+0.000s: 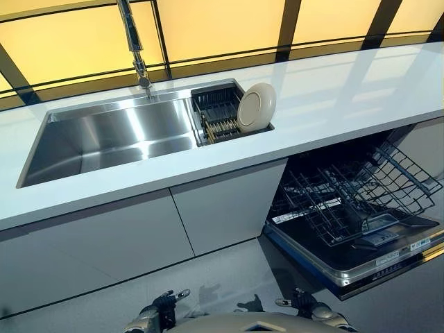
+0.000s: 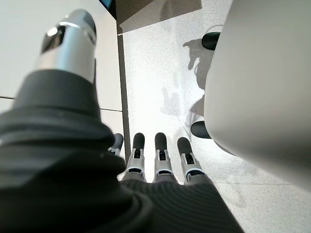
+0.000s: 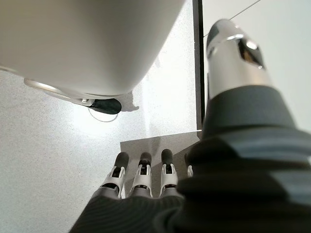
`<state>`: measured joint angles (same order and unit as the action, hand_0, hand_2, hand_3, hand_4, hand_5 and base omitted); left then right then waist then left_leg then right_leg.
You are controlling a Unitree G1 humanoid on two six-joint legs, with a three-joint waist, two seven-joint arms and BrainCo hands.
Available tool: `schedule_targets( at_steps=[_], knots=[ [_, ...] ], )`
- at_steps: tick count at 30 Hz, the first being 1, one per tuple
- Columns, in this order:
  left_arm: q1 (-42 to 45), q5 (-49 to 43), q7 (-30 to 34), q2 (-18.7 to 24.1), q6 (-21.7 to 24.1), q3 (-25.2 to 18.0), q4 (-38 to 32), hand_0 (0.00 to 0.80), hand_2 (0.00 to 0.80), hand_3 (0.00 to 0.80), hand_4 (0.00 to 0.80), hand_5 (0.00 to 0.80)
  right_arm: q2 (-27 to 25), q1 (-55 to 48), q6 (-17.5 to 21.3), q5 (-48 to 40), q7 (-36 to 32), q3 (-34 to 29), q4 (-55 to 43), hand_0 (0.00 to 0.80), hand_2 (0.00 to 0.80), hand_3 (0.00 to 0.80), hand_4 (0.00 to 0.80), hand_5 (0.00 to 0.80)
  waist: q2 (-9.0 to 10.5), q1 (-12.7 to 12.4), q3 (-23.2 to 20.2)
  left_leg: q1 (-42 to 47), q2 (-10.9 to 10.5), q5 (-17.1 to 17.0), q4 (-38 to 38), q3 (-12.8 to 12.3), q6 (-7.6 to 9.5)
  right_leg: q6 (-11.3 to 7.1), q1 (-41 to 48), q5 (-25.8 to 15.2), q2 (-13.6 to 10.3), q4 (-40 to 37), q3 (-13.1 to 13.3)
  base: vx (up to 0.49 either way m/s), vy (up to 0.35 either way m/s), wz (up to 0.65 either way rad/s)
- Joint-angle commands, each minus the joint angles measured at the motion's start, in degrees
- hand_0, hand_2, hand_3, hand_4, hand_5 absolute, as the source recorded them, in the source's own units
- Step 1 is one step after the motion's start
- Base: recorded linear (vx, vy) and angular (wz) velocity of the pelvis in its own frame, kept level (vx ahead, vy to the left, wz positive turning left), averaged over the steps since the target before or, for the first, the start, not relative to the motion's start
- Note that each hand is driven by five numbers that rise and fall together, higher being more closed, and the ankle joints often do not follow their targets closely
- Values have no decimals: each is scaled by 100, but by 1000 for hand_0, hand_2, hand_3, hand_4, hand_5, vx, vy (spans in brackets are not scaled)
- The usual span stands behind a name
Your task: Take plates into dishwasher
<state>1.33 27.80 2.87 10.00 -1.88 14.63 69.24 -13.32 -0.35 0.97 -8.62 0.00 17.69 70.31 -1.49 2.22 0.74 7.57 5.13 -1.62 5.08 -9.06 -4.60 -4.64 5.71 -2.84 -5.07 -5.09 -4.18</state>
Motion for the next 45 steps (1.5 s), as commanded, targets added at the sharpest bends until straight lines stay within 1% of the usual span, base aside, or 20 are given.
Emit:
schedule_targets(
  at_steps=[1,4,6,10,18,21,23,27,29,32,36,39,40,41,43,44,45],
  knots=[
    [-488,-73,133,-239,118,16,465,0,0,0,0,0,240,453,216,39,-44,132,226,0,0,0,0,0,123,-20,208,125,-652,280,-8,-35,579,192,81,-10,439,9,-234,0,0,0],
    [-468,38,226,-250,248,8,451,0,0,0,0,0,244,443,231,49,-44,136,228,0,0,0,0,0,127,-22,205,128,-650,281,-8,-37,575,190,83,-12,440,9,-236,0,0,0],
    [-471,2,227,-252,195,-5,435,0,0,0,0,0,242,445,229,43,-42,135,225,0,0,0,0,0,130,-25,204,127,-648,283,-8,-42,574,189,86,-6,439,9,-234,0,0,0],
    [-474,77,235,-261,246,19,427,0,0,0,0,0,242,457,218,35,-45,134,223,0,0,0,0,0,133,-26,214,137,-645,286,-8,-45,575,189,94,-7,443,9,-231,0,0,0],
    [-465,353,461,-283,218,-31,434,0,0,0,0,0,250,461,261,0,-104,120,265,0,0,0,0,0,134,-34,206,139,-646,288,-8,-52,574,193,99,-4,441,9,-241,0,0,0],
    [-452,412,538,-293,220,-54,420,0,0,0,0,0,263,451,395,-96,-213,121,246,0,0,0,0,0,135,-40,212,145,-646,285,-8,-49,576,198,108,-7,443,9,-246,0,0,0],
    [-453,423,558,-290,217,-63,396,0,0,0,0,0,254,461,592,-224,-414,123,188,0,0,0,0,0,135,-40,226,154,-644,284,-8,-46,571,197,117,-11,442,9,-254,0,0,0],
    [-439,360,558,-181,135,-73,309,0,0,0,0,0,161,513,996,-583,-853,185,-288,0,0,0,0,0,163,-41,278,145,-635,267,-8,-70,560,190,118,-26,437,9,-278,0,0,0],
    [-437,371,568,-140,112,-87,290,0,0,0,0,0,129,514,1052,-617,-885,201,-447,0,0,0,0,0,170,-34,290,137,-635,265,-8,-79,562,190,108,-29,439,9,-281,0,0,0],
    [-411,387,538,-83,75,-125,281,0,0,0,0,0,91,500,1243,-585,-936,228,-731,0,0,0,0,0,183,-17,304,119,-630,265,-8,-100,571,189,100,-9,446,32,-310,-26,-48,0],
    [-364,367,514,-52,97,-146,296,0,0,0,0,0,143,486,1336,-618,-929,278,-775,0,0,0,0,0,183,-12,323,148,-604,263,-8,-102,586,221,93,118,466,222,-341,-1,-95,0],
    [-357,279,423,-29,50,-158,273,0,0,0,0,0,198,493,1388,-707,-988,318,-841,0,0,0,0,0,187,15,385,212,-473,200,-42,-139,554,313,56,327,545,553,-364,16,-193,1],
    [-367,265,388,-38,41,-166,254,0,0,0,0,0,200,500,1392,-731,-1000,341,-876,0,0,0,0,0,209,25,416,197,-447,226,-205,-113,542,361,45,357,573,608,-319,35,-191,1],
    [-360,256,329,-50,30,-179,229,0,0,0,0,0,187,502,1406,-803,-1025,361,-930,0,0,0,0,0,253,33,455,136,-458,339,-536,-69,543,419,28,374,585,648,-264,45,-161,2],
    [-345,264,236,-61,30,-219,195,0,0,0,0,0,156,510,1405,-892,-1044,365,-1014,0,0,0,0,0,329,55,513,-5,-506,564,-1098,-127,553,502,10,411,582,700,-217,65,-175,4],
    [-336,311,156,-37,47,-269,92,0,0,0,0,0,61,477,1312,-1071,-980,353,-1447,0,0,0,0,0,449,1,678,-670,-398,297,-2161,-187,380,617,42,394,545,745,-275,66,-195,6],
    [-322,351,154,-34,75,-267,62,0,0,0,0,0,21,472,1294,-1098,-976,339,-1568,0,0,0,0,0,462,-35,730,-898,-409,166,-2347,-152,339,630,58,383,543,753,-263,73,-169,12]
  ],
)
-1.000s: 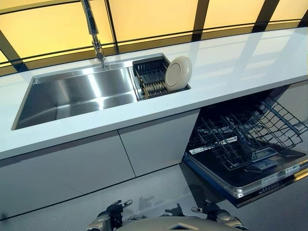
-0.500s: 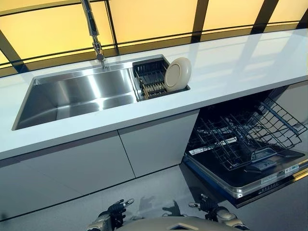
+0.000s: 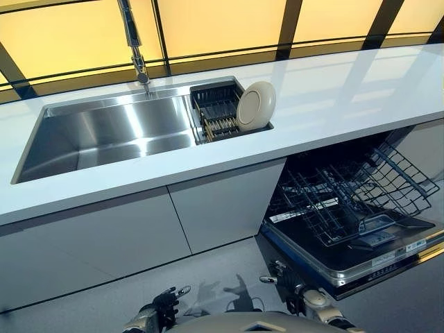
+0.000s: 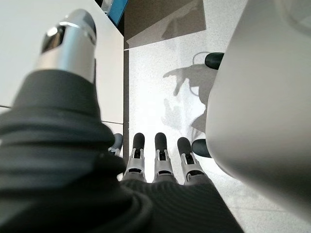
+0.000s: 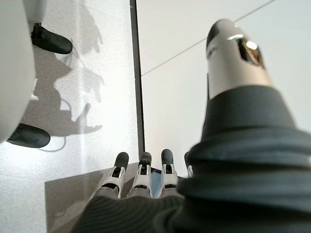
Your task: Take plates into dishwasher
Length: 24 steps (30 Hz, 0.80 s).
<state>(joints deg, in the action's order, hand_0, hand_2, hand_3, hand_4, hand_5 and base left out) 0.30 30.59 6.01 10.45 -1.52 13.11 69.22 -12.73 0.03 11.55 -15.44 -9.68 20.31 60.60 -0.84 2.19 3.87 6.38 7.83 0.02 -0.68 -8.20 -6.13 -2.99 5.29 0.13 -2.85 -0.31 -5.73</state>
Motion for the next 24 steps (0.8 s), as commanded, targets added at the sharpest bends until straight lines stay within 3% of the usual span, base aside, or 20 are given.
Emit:
schedule_targets(
  at_steps=[1,4,8,10,11,12,14,16,18,24],
  knots=[
    [-153,162,-150,-81,116,-133,24,0,0,0,0,0,-108,442,240,-455,-1,66,-787,0,0,0,0,0,366,-120,514,-1134,-709,-291,-1819,-154,438,458,139,81,343,296,-50,84,-23,12],
    [107,455,-142,-94,256,-274,54,0,0,0,0,0,-236,511,322,-321,-74,59,-1086,0,0,0,0,0,186,-360,650,-1557,-797,-814,-1147,153,360,388,344,208,475,303,226,240,74,-18],
    [412,750,-140,-157,287,-561,168,0,0,0,0,0,-284,431,365,-94,11,177,-1344,0,0,0,0,0,103,-671,596,-1922,-879,-1407,-82,596,276,390,864,517,623,231,728,375,150,-55],
    [453,804,-115,-188,321,-633,209,0,0,0,0,0,-287,422,405,-36,1,176,-1336,0,0,0,0,0,100,-728,563,-1987,-891,-1385,3,563,286,380,976,639,603,271,776,286,139,-66],
    [449,817,-149,-202,273,-741,273,0,0,0,0,0,-255,453,410,14,-41,196,-1302,0,0,0,0,0,135,-750,460,-1871,-873,-1111,87,397,384,296,1026,809,467,398,728,279,135,-116],
    [433,810,-194,-194,236,-752,296,0,0,0,0,0,-237,468,298,45,1,196,-1323,0,0,0,0,0,162,-763,427,-1877,-905,-972,-33,391,439,265,1028,850,390,470,710,396,177,-138],
    [351,1001,-286,-140,367,-763,201,0,0,0,0,0,-208,509,165,-35,21,256,-1410,0,0,0,0,0,205,-818,350,-1812,-893,-801,-164,281,509,234,1116,924,239,522,464,329,103,-62],
    [237,897,-327,-44,221,-793,114,0,0,0,0,0,-148,518,210,97,55,294,-1493,0,0,0,0,0,255,-834,264,-1614,-927,-794,17,208,604,128,1092,778,130,611,238,226,41,-10],
    [162,874,-393,8,177,-733,87,0,0,0,0,0,-130,531,236,-21,128,387,-1587,0,0,0,0,0,284,-836,196,-1520,-964,-809,147,250,663,70,1046,650,95,690,211,175,12,8],
    [120,767,-424,115,204,-704,20,0,0,0,0,0,-317,302,271,-424,322,311,-3052,0,0,0,0,0,372,-662,-34,-1270,-1112,-726,392,310,835,-54,809,290,10,847,174,183,25,6]
  ],
)
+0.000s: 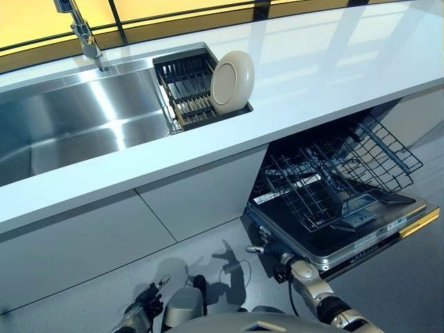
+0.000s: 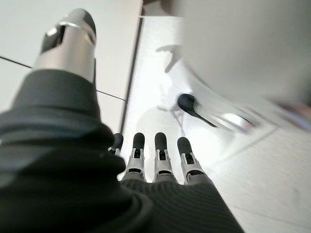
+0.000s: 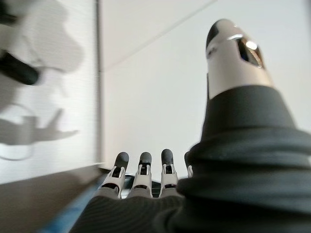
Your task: Take plates into dishwasher
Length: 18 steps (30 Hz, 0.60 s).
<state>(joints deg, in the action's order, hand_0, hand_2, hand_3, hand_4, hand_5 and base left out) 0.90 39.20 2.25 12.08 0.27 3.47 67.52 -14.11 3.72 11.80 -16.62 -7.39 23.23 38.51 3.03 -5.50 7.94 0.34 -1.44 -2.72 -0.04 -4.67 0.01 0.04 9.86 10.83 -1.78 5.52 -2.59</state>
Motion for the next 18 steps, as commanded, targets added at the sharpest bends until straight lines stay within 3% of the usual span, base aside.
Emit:
schedule_targets(
  at_steps=[1,10,12,18],
  knots=[
    [107,-83,-101,-52,22,242,174,0,0,0,0,0,-297,-170,267,-316,72,-22,-1289,0,0,0,0,0,-14,177,-483,-631,-214,-428,371,-51,250,-410,261,-888,-129,297,-116,144,48,-2],
    [361,-166,11,-98,91,230,109,0,0,0,0,0,-789,-141,364,-556,-200,-520,-3012,0,0,0,0,0,17,274,-653,-494,-359,-323,446,-14,392,-601,63,-1356,-217,457,64,110,77,-5],
    [426,-220,52,-128,70,237,34,0,0,0,0,0,-979,-6,329,-937,-220,-897,-3596,0,0,0,0,0,37,250,-690,-467,-422,-280,439,33,439,-636,37,-1470,-237,510,112,101,133,7],
    [460,-404,149,-115,-1,333,-54,0,0,0,0,0,-1419,599,362,-1353,-200,-1491,-4056,0,0,0,0,0,113,93,-792,-442,-636,-153,353,182,567,-648,119,-1774,-309,891,151,68,140,12]
  ],
)
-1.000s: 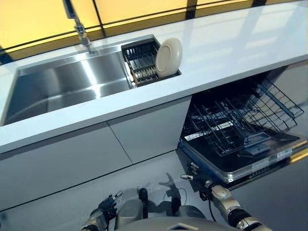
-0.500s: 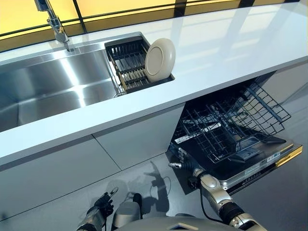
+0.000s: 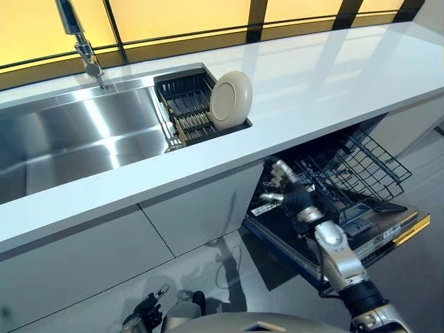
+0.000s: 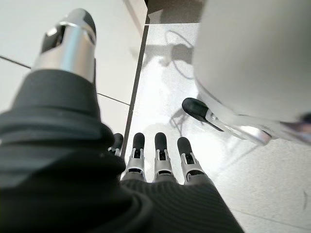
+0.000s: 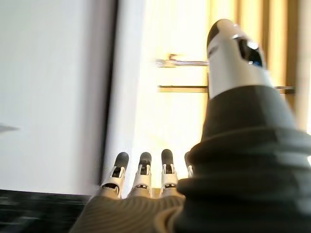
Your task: Take plates into dishwasher
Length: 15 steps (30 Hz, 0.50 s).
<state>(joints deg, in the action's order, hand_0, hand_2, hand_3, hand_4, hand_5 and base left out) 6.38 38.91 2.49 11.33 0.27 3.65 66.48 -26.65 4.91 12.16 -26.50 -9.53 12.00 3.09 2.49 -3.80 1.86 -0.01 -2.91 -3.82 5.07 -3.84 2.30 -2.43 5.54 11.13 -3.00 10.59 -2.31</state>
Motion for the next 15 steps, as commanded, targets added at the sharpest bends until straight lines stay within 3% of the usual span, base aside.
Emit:
schedule_targets(
  at_steps=[1,3,5,8,11,13,15],
  knots=[
    [-107,-439,182,-22,-16,333,55,0,0,0,0,0,-247,691,302,-389,91,-436,-463,0,0,0,0,0,185,-124,-204,-396,-533,-28,-176,116,352,-407,562,-1961,-229,630,81,62,190,21],
    [-124,-625,310,11,-6,373,107,0,0,0,0,0,-371,1073,164,-480,245,-523,-494,0,0,0,0,0,160,-182,-208,-323,-549,28,-206,139,388,-447,371,-2308,-309,1447,-5,91,173,15],
    [-178,-791,373,43,-15,478,145,0,0,0,0,0,-476,1652,-60,-637,700,-492,-554,0,0,0,0,0,120,-134,-131,-60,-486,132,-175,173,360,-428,-253,-2278,-277,1979,-138,149,122,24],
    [-377,-944,490,132,-202,620,45,0,0,0,0,0,-660,2499,-289,-887,1085,-466,-270,0,0,0,0,0,23,58,-18,382,-356,257,-8,339,257,-312,-1324,-1901,-38,1320,-474,153,-31,34],
    [-538,-958,574,226,-364,818,-36,0,0,0,0,0,-932,3009,-406,-1212,1060,-506,172,0,0,0,0,0,44,228,74,732,-378,547,-7,540,172,-376,-1804,-2068,-40,174,-842,178,-139,50],
    [-686,-903,598,263,-386,990,44,0,0,0,0,0,-1130,3436,-499,-1387,1140,-438,635,0,0,0,0,0,38,312,79,930,-410,694,-7,747,154,-307,-1876,-2043,103,-283,-806,183,-145,46],
    [-740,-912,617,269,-400,1019,89,0,0,0,0,0,-1177,3566,-529,-1427,1122,-450,816,0,0,0,0,0,47,327,68,983,-417,742,-7,802,149,-253,-1762,-1996,135,-499,-763,99,-76,64]
  ],
)
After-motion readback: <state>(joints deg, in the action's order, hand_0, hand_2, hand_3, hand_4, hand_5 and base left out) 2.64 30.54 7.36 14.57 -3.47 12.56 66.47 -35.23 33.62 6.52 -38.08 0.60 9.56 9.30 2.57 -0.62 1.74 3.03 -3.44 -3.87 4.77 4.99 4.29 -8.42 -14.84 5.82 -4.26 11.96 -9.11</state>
